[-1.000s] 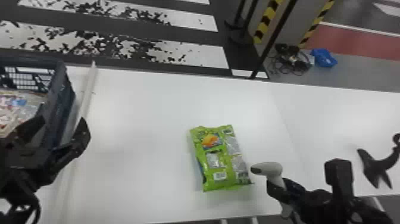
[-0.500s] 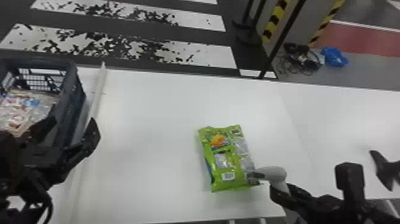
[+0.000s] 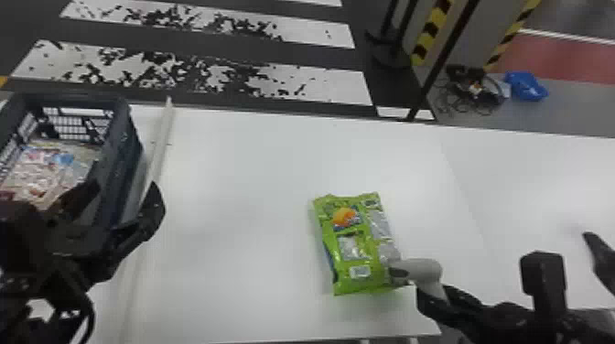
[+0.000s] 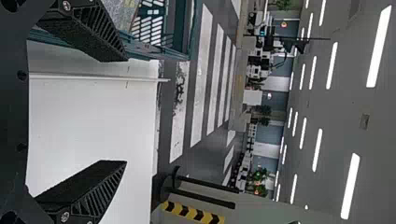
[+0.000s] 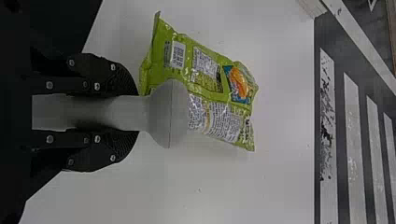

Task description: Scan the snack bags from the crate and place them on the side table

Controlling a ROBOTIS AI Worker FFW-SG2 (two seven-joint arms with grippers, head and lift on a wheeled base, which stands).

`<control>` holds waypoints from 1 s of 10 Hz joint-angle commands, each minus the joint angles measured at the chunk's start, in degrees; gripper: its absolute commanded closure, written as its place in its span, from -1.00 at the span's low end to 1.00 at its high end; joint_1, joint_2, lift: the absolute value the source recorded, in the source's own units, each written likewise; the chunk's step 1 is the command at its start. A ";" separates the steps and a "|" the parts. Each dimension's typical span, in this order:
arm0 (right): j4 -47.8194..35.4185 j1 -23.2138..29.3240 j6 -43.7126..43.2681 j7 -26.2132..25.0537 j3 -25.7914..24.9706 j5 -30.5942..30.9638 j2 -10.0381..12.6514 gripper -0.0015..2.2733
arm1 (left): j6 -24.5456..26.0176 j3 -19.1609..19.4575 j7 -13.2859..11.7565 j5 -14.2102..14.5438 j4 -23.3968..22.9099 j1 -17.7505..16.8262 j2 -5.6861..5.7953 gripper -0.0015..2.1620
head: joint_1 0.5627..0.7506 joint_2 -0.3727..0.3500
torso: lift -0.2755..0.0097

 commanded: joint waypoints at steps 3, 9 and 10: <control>0.68 0.00 0.00 0.38 0.33 0.55 -0.09 0.98 | 0.00 0.00 -0.01 0.06 0.04 0.04 0.00 -0.92 | 0.41 -0.43 | 0.27; 1.73 -3.34 -1.05 -0.41 -3.63 -0.16 -0.18 0.98 | 0.00 0.00 -0.01 0.06 -0.05 0.22 -0.09 -0.92 | 0.41 -0.45 | 0.27; 2.96 -5.45 -1.05 -1.20 -4.86 -0.59 -0.45 0.98 | 0.00 -0.09 -0.01 0.06 -0.05 0.22 -0.09 -0.92 | 0.41 -0.52 | 0.27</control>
